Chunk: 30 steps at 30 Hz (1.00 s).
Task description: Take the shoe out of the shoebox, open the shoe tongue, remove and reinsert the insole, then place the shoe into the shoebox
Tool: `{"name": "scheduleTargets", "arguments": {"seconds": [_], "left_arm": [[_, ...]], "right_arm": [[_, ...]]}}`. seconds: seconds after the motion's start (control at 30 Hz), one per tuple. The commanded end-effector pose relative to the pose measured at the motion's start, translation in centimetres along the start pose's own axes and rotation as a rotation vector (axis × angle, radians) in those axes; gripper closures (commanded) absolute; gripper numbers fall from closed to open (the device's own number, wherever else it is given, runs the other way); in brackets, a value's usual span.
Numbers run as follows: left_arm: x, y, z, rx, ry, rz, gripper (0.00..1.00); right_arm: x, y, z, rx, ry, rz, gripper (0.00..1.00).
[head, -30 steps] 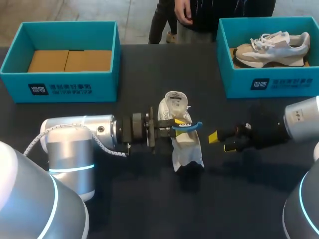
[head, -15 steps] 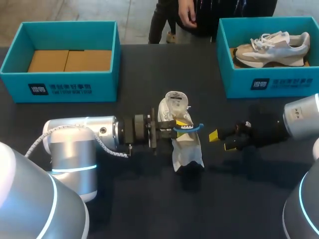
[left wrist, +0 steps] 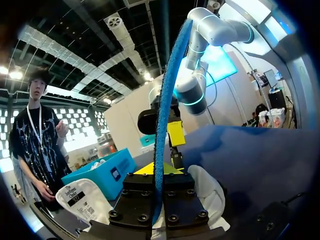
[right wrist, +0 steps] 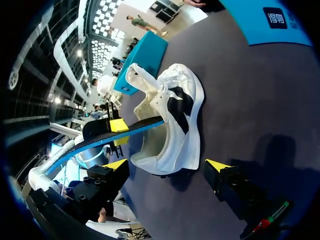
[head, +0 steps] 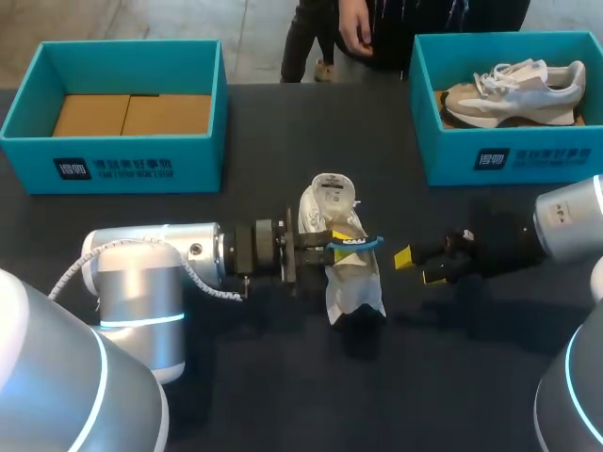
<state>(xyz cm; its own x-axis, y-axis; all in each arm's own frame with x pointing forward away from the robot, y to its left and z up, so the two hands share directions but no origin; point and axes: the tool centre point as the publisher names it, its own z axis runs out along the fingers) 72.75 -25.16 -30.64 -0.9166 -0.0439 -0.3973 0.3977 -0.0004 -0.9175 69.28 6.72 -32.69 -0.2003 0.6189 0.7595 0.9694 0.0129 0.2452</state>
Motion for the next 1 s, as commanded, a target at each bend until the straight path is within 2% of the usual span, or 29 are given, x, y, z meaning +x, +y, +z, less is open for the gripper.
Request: {"name": "scheduleTargets", "arguments": {"seconds": [0.03, 0.57, 0.77, 0.8, 0.83, 1.0], "left_arm": [[0.2, 0.5, 0.4, -0.003, -0.002, -0.002, 1.0], [0.3, 1.7, 0.1, -0.031, -0.004, -0.006, 1.0], [0.2, 1.5, -0.1, -0.035, -0.01, -0.006, 1.0], [0.2, 1.4, -0.1, -0.034, -0.011, -0.006, 0.98], [0.2, 1.4, -0.1, -0.033, -0.011, -0.006, 0.73], [0.1, 1.0, 0.0, -0.027, -0.012, -0.002, 0.73]], "right_arm": [[0.1, 0.0, 0.1, -0.001, -0.004, 0.001, 0.0], [0.1, 0.0, 0.1, -0.001, -0.004, 0.001, 0.0], [0.1, 0.0, 0.1, -0.001, -0.004, 0.001, 0.0], [0.1, 0.0, 0.1, -0.001, -0.004, 0.001, 0.0], [0.1, 0.0, 0.1, -0.001, -0.004, 0.001, 0.0], [0.1, 0.0, 0.1, -0.001, -0.004, 0.001, 0.0]]}}
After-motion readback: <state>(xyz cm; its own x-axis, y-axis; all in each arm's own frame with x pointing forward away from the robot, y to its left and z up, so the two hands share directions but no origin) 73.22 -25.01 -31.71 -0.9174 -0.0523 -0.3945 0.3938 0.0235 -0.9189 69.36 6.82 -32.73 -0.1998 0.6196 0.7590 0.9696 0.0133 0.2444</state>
